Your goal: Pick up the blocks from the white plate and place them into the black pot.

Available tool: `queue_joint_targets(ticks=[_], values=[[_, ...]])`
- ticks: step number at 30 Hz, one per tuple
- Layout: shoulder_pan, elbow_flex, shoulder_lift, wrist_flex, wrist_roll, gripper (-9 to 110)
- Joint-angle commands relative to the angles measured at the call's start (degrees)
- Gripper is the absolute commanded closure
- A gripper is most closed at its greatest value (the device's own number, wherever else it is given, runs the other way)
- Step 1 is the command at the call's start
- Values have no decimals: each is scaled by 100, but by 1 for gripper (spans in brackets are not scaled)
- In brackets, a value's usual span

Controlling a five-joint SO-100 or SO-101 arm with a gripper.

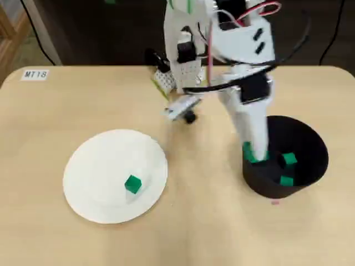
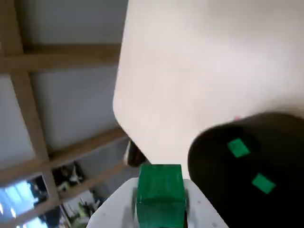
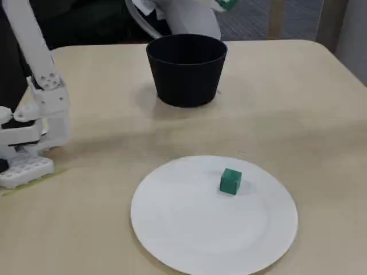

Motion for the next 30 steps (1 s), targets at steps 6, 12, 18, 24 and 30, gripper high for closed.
queue_joint_targets(ticks=[6,12,18,24,30], values=[[-642,1608,571,-1354,132,104],[-650,2856,923,-2162,229,104],[-659,3217,923,-2276,202,104],[-694,3349,976,-2268,-35,81],[-703,3349,1020,-2241,-88,75]])
